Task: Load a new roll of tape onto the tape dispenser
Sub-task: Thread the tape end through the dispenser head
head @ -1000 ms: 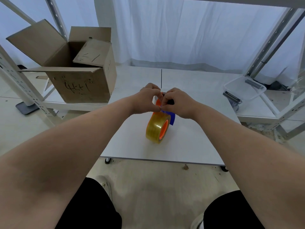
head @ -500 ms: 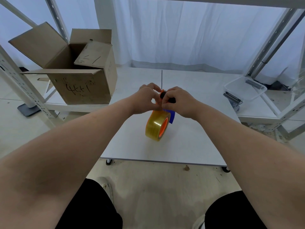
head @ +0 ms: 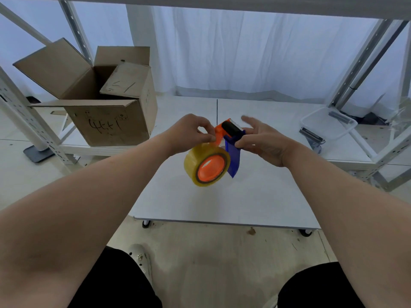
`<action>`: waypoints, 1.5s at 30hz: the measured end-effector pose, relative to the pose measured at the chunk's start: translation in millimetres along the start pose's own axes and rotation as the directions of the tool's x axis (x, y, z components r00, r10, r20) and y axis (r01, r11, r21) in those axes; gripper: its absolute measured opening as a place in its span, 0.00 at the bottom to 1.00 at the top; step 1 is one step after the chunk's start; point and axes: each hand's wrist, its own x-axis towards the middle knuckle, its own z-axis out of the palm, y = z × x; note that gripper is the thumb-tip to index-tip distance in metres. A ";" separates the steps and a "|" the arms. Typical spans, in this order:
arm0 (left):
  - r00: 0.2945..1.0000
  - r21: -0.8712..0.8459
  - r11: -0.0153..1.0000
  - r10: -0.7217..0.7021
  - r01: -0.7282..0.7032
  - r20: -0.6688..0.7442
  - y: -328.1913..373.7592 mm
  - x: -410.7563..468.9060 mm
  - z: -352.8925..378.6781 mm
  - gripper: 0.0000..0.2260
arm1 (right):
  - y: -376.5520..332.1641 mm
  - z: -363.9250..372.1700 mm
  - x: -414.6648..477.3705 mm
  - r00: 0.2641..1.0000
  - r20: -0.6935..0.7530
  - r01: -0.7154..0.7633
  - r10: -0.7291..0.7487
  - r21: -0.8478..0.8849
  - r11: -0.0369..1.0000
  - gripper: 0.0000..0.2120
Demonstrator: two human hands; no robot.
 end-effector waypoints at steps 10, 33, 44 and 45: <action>0.988 -0.192 0.979 0.036 -0.065 -0.147 24.3 0.3 -3.6 0.03 | 2.7 12.4 13.5 0.989 0.056 0.134 -0.139 0.077 0.988 0.42; 0.919 -0.047 0.989 0.114 -0.142 -0.378 31.9 3.9 -11.0 0.02 | 2.1 20.7 10.7 0.992 -0.054 0.121 -0.112 0.208 0.971 0.35; 0.884 -0.087 0.987 0.079 -0.133 -0.461 30.9 3.8 -10.6 0.05 | 3.5 27.0 13.9 0.946 -0.246 0.184 -0.210 -0.124 0.975 0.40; 0.887 -0.089 0.987 0.078 -0.133 -0.455 30.7 3.2 -10.5 0.05 | 3.0 25.5 12.5 0.950 -0.233 0.179 -0.208 -0.140 0.974 0.39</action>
